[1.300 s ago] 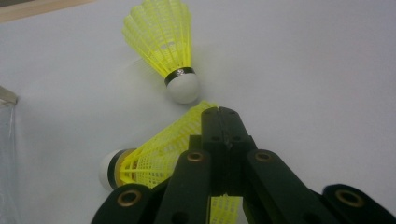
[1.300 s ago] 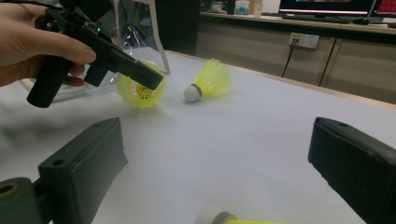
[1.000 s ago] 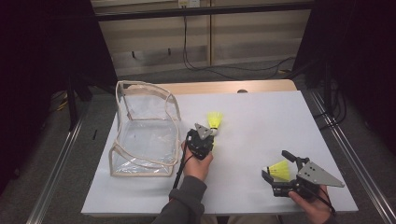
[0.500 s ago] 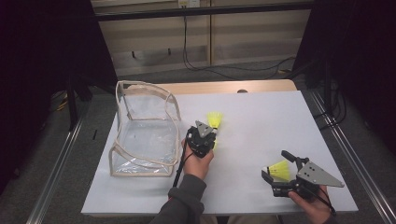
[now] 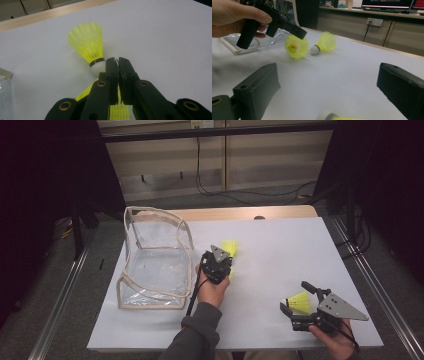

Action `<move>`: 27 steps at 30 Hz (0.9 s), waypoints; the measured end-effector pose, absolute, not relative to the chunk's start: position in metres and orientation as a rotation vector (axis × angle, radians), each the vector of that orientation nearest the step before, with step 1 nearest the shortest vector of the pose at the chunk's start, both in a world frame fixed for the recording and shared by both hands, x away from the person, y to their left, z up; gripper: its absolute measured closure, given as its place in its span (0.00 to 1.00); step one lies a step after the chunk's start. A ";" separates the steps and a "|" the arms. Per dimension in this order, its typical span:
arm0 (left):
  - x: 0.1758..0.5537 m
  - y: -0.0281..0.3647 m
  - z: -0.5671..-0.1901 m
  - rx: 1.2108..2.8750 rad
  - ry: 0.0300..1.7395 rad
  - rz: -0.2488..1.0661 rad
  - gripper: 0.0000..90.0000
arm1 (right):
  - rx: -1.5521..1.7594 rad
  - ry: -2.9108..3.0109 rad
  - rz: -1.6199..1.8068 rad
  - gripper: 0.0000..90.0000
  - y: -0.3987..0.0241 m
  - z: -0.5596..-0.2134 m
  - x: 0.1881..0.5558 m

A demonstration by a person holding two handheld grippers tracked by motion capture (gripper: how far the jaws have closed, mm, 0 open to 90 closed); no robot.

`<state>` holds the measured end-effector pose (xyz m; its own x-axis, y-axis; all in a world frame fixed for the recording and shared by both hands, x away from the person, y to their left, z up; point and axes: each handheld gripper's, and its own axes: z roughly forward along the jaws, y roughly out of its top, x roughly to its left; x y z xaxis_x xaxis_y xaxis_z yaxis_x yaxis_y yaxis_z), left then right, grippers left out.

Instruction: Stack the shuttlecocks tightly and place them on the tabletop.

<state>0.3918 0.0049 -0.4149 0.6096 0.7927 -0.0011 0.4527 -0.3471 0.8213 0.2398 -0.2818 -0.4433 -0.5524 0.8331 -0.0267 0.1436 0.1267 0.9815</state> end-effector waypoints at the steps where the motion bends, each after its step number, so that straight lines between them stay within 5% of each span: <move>1: 0.392 0.005 -0.415 2.000 0.981 0.513 0.96 | 0.947 1.805 1.464 0.04 -0.282 -0.443 0.240; 27: 0.400 0.011 -0.406 1.974 0.970 0.522 0.81 | 0.943 1.807 1.462 0.04 -0.282 -0.444 0.240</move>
<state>0.4004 0.0106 -0.4062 0.6115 0.7912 -0.0009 0.4346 -0.3349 0.8360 0.2400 -0.2820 -0.4436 -0.5511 0.8339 -0.0307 0.1443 0.1315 0.9808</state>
